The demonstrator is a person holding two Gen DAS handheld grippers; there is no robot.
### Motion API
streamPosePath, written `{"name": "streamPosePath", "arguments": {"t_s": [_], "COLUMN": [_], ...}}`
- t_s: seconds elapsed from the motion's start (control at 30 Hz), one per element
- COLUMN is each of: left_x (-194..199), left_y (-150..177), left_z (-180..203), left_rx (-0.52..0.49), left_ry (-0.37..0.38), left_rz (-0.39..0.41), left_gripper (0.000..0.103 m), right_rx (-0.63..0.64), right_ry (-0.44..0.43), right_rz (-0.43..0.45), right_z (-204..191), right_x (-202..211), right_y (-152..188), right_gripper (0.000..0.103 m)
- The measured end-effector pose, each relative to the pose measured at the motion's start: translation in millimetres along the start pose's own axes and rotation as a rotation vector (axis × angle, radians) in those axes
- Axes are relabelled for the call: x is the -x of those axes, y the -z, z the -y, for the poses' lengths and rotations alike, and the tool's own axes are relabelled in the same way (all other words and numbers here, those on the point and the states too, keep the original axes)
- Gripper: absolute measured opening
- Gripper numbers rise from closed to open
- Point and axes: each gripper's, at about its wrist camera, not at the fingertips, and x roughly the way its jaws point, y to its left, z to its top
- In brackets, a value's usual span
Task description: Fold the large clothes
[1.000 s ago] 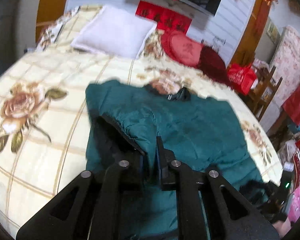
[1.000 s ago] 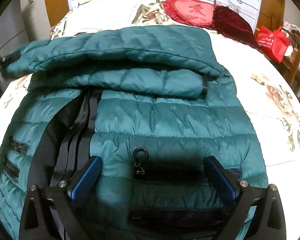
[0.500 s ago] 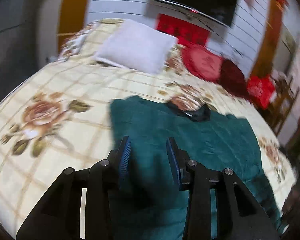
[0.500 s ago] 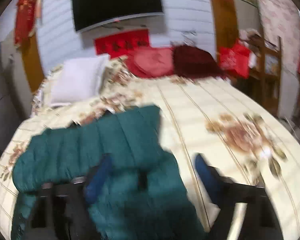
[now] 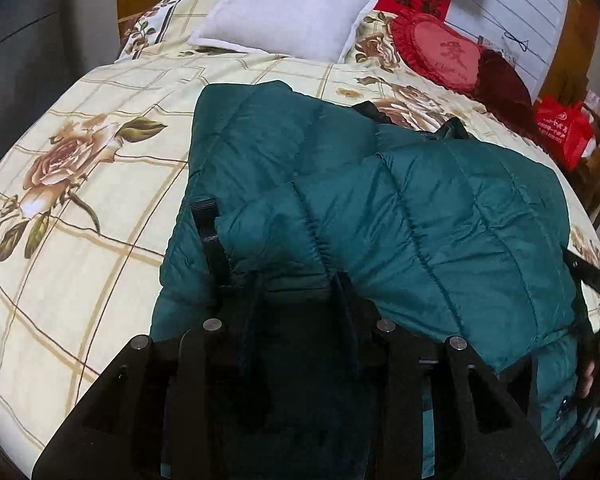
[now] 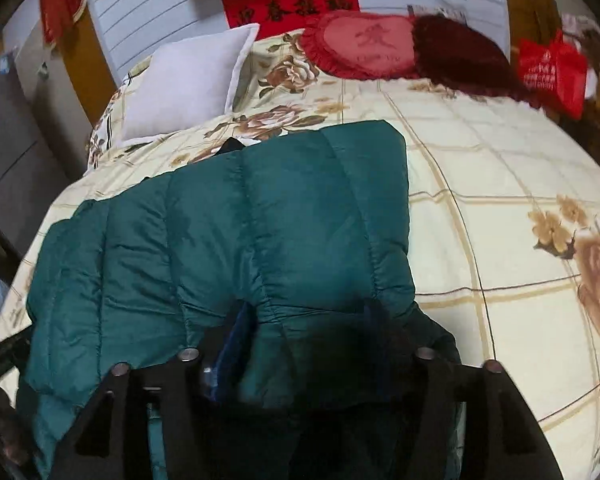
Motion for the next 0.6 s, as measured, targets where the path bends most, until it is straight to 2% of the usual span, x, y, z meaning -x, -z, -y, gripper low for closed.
{"name": "streamPosePath", "arguments": {"t_s": [0.03,0.07,0.17,0.27,0.33,0.4,0.47,0.5,0.57,0.6], "left_x": [1,2,2,4,3,3,3,4,4,3], "left_y": [1,3,4,1,1,1,1,1,1,2], "left_z": [0,-1,-7,-7,-6,-3,-2,-3,-2,-1], "left_rx": [-0.008,-0.006,0.008,0.043,0.049,0.045,0.041,0.037,0.032,0.029], "left_ry": [0.011,0.017,0.041,0.067,0.072,0.065,0.067,0.069,0.079,0.076], "left_rz": [0.005,0.014,0.027,0.033,0.039,0.040,0.035,0.030,0.024,0.023], "left_gripper": [0.036,0.036,0.037,0.042,0.045,0.046,0.046,0.046,0.046,0.046], "right_rx": [0.002,0.006,0.019,0.004,0.032,0.067,0.058,0.031,0.001,0.019], "right_ry": [-0.006,0.005,0.039,0.044,0.097,0.144,0.130,0.097,0.081,0.084], "right_rz": [-0.003,-0.008,0.005,0.187,0.233,0.208,0.161,0.095,-0.106,-0.143], "right_z": [-1,-1,-5,-14,-21,-26,-24,-19,-8,-7], "right_x": [0,3,10,39,38,22,2,-17,-64,-76], "right_y": [1,2,-5,-25,-43,-63,-78,-83,-79,-78], "right_gripper": [0.083,0.086,0.085,0.084,0.085,0.085,0.085,0.085,0.086,0.089]}}
